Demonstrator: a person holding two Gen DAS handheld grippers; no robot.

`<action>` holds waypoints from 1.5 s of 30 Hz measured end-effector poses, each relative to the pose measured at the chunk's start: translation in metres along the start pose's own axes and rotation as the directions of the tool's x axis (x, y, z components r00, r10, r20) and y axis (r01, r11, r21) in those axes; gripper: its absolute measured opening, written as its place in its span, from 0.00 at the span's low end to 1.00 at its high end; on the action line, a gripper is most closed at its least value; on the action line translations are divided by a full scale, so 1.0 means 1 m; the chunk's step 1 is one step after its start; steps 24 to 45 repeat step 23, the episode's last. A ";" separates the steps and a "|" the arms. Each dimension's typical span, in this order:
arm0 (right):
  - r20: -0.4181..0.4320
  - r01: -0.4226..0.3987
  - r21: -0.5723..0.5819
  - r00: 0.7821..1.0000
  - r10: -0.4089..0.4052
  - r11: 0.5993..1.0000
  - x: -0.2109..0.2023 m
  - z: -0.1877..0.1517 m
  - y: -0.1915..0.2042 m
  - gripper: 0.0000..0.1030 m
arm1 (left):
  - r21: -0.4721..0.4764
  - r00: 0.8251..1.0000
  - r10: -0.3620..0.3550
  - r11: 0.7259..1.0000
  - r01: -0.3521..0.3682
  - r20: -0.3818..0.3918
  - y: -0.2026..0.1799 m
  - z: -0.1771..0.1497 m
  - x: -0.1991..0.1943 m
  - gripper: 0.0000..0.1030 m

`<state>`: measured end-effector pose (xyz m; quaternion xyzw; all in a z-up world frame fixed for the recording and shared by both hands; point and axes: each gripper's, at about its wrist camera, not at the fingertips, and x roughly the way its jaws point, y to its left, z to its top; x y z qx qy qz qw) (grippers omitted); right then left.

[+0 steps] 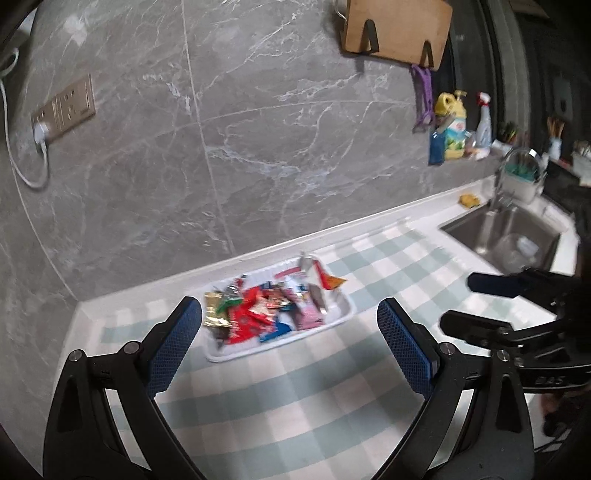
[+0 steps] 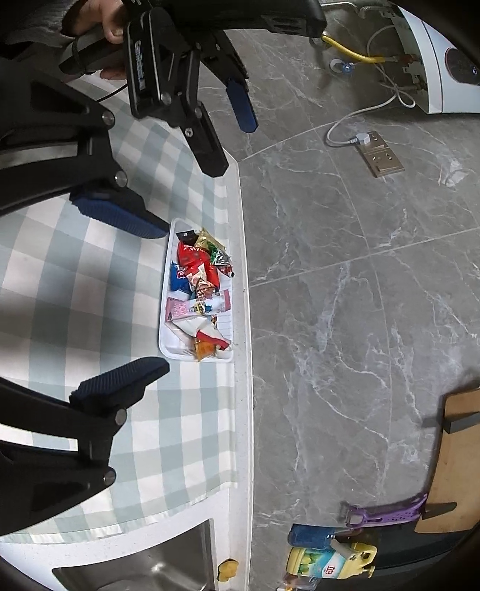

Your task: Organize snacks

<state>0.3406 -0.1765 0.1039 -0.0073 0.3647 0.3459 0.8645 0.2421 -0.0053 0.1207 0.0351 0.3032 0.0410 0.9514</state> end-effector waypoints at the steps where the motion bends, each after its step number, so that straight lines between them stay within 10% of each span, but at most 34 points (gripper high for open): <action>1: 0.000 -0.003 0.001 1.000 0.003 1.000 -0.001 -0.001 -0.001 0.68 | -0.014 1.000 -0.002 1.000 0.002 0.009 0.001 -0.003 -0.001 0.94; 11: -0.016 0.001 0.006 1.000 -0.001 1.000 -0.003 -0.010 -0.002 0.70 | 0.010 0.986 0.122 0.992 -0.124 0.110 -0.010 -0.036 -0.013 0.94; 23: -0.055 -0.006 0.008 0.998 0.006 1.000 0.005 -0.024 -0.002 0.78 | -0.013 0.988 0.111 0.994 -0.113 -0.104 -0.008 -0.066 0.018 0.94; 45: -0.055 -0.006 0.008 0.998 0.006 1.000 0.005 -0.024 -0.002 0.78 | -0.013 0.988 0.111 0.994 -0.113 -0.104 -0.008 -0.066 0.018 0.94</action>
